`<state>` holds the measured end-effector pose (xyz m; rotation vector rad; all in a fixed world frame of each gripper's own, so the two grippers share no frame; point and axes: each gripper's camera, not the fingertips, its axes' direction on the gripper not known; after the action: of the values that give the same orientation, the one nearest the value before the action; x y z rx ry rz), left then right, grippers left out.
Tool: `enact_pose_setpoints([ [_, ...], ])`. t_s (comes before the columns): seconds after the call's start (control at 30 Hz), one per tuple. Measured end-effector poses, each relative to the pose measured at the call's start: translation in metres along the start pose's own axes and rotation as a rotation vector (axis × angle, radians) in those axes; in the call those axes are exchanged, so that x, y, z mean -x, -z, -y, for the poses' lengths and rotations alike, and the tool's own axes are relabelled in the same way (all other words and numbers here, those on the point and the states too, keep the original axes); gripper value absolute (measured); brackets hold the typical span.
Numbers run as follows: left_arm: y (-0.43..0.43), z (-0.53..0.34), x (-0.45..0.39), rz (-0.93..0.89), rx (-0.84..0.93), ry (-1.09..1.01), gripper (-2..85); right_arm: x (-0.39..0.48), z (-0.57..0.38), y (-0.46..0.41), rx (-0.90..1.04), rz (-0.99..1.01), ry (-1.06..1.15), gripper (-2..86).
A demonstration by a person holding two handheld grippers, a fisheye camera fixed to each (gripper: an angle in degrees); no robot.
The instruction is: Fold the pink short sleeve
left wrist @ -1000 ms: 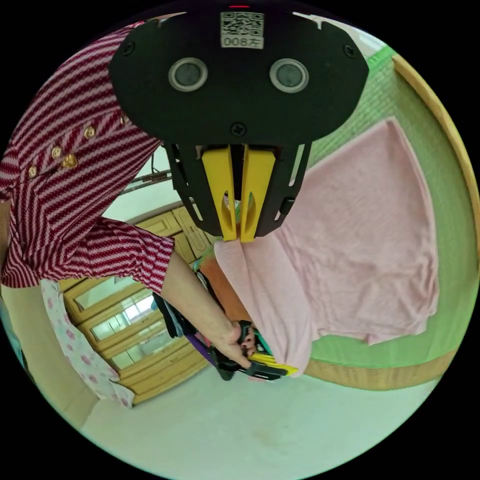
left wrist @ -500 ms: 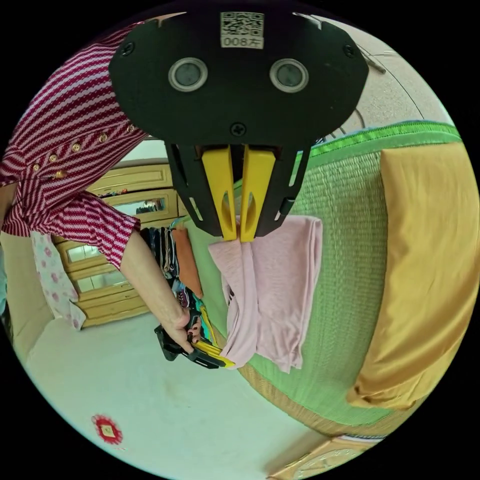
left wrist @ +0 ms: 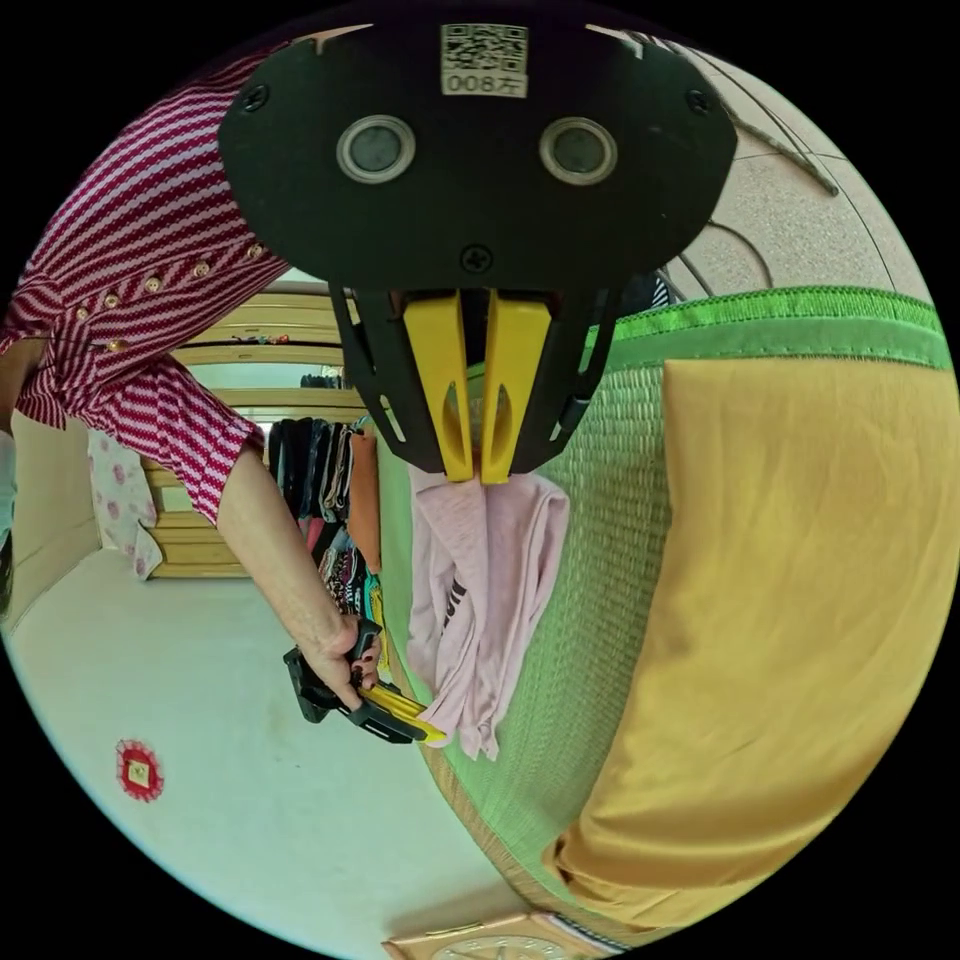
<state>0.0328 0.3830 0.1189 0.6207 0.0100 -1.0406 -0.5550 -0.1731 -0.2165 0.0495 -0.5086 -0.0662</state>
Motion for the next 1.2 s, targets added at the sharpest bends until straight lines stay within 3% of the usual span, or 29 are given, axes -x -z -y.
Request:
enact_pose_setpoints([
  [0.3, 0.012, 0.016, 0.023, 0.024, 0.023, 0.029, 0.9, 0.023, 0.016, 0.040, 0.046, 0.068, 0.045, 5.4],
  [0.47, 0.025, 0.027, 0.025, 0.053, 0.046, 0.010, 0.8, 0.023, 0.003, 0.083, 0.020, 0.209, 0.069, 6.8],
  [0.7, 0.031, 0.053, 0.009, 0.063, 0.089, -0.086, 1.5, 0.015, -0.063, 0.138, 0.035, 0.300, 0.076, 6.7],
  [0.93, 0.023, 0.078, 0.001, 0.150, 0.118, -0.142, 4.2, 0.010, -0.134, 0.106, 0.220, 0.326, -0.017, 6.4],
  [1.2, 0.026, 0.078, -0.003, 0.215, 0.069, -0.159, 8.2, 0.022, -0.193, 0.133, 0.249, 0.325, -0.007, 6.7],
])
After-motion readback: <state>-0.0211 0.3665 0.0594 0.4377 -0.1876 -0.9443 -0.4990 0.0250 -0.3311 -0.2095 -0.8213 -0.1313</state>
